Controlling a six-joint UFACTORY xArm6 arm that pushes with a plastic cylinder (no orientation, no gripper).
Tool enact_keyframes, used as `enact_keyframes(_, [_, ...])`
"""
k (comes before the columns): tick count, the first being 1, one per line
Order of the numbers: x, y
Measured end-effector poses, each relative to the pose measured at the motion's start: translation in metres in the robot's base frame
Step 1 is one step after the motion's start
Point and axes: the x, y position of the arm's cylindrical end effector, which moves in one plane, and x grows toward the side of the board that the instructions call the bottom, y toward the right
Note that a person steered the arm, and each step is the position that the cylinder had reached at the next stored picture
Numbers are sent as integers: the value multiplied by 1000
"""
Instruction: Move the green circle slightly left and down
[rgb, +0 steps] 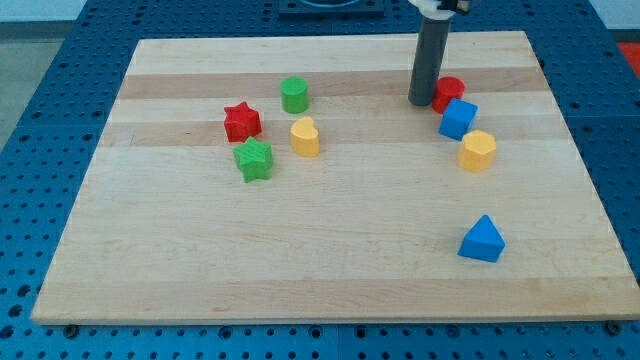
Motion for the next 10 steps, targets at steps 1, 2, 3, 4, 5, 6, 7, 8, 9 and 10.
enact_keyframes(1, [-29,-25])
enact_keyframes(2, [-77,-82])
enact_keyframes(3, [-90,-156])
enact_keyframes(4, [-82,-256])
enact_keyframes(5, [-48,-304])
enact_keyframes(6, [-3,-294])
enact_keyframes(7, [0,-290])
enact_keyframes(8, [11,-252])
enact_keyframes(9, [11,-249])
enact_keyframes(10, [11,-228])
